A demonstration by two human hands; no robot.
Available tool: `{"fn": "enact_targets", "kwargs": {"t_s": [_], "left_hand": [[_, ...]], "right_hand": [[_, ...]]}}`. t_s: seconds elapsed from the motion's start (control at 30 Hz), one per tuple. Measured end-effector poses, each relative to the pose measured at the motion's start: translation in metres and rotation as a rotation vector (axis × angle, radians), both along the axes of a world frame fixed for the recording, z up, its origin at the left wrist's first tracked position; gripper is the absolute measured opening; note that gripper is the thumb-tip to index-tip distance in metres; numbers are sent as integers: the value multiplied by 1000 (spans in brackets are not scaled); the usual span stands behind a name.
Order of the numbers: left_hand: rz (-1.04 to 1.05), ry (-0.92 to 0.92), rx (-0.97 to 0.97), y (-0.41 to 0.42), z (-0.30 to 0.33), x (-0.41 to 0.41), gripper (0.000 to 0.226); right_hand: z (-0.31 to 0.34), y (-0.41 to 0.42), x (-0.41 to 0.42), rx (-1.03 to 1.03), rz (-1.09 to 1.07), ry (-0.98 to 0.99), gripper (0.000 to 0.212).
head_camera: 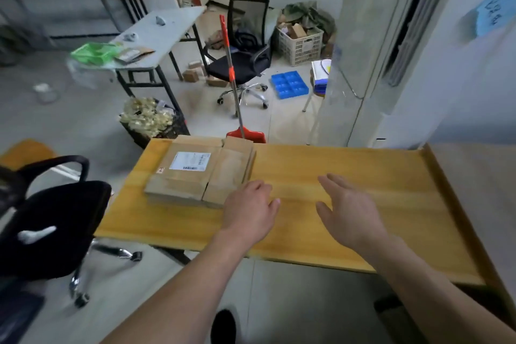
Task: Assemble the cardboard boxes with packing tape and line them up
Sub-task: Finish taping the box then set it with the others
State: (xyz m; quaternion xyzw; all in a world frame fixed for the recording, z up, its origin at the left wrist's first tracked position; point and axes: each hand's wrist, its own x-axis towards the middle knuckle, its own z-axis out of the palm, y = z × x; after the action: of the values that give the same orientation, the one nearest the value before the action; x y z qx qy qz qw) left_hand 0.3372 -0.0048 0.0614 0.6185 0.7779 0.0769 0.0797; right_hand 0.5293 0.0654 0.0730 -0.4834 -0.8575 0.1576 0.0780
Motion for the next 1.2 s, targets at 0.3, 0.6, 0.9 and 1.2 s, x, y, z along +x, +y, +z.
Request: {"fn": "enact_targets", "kwargs": {"t_s": [0.3, 0.6, 0.9, 1.2], "left_hand": [[-38, 3, -27, -4, -20, -171, 33], [-69, -6, -70, 1, -46, -260, 39], [-18, 51, -219, 10, -69, -305, 47], [64, -14, -523, 17, -94, -331, 92]], "right_hand": [[-9, -12, -190, -75, 17, -60, 53], [-33, -9, -290, -134, 53, -157, 50], [-81, 7, -323, -280, 67, -241, 81], [-129, 22, -311, -353, 46, -342, 115]]}}
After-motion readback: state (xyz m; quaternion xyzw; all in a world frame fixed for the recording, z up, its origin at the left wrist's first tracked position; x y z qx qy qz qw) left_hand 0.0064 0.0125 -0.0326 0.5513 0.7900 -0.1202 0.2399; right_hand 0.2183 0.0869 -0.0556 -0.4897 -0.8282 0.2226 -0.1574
